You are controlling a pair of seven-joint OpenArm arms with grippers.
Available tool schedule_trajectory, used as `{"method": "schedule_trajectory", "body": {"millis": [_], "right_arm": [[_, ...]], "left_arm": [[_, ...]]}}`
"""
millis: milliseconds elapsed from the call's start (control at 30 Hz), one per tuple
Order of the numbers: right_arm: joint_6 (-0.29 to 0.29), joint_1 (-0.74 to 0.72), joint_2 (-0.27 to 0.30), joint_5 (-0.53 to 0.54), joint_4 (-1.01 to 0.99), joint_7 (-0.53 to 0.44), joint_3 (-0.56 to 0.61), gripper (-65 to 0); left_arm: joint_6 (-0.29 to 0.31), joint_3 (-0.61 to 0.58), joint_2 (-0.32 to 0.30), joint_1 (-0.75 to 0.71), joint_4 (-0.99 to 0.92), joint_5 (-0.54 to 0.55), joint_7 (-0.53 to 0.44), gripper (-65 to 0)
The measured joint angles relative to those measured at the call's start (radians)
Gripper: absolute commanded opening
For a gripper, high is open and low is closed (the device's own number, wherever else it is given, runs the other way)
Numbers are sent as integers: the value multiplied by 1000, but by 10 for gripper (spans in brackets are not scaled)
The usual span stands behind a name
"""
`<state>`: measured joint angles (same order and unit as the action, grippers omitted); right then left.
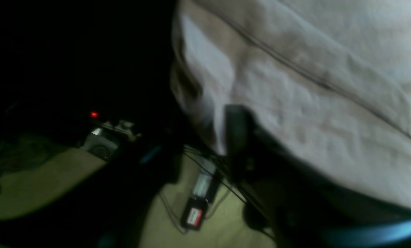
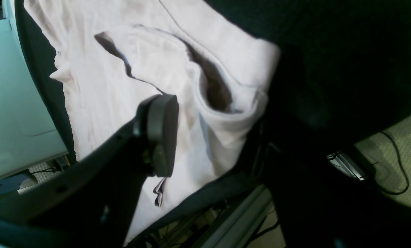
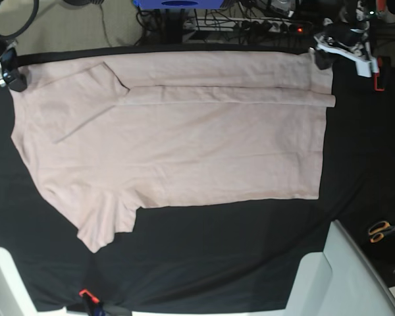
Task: Fold the T-shirt properly
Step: 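Release the shirt and raise both grippers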
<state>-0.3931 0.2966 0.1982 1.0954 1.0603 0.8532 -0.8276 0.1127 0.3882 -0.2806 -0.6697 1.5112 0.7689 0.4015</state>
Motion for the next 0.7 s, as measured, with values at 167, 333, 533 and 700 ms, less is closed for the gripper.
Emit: {"method": "schedule_trajectory", "body": {"millis": [167,333,533,700], "right_arm": [[-1,13,0,5,0,-3,0,-339],[-9,35,6,18,6,-62,0,-272],[-11,108,28,21,6,-141,-2,-272],[10,130,74,-8,-4,-198,7,-273]], "left_arm": [[-7,40,-8,1,-69,-2,-3,-327],[1,37,-6,5,-102,2,-1,-327],[0,185,5,2,-122,-2,8,-327],[0,386,-9,2,-108,2,-3,-327]]}}
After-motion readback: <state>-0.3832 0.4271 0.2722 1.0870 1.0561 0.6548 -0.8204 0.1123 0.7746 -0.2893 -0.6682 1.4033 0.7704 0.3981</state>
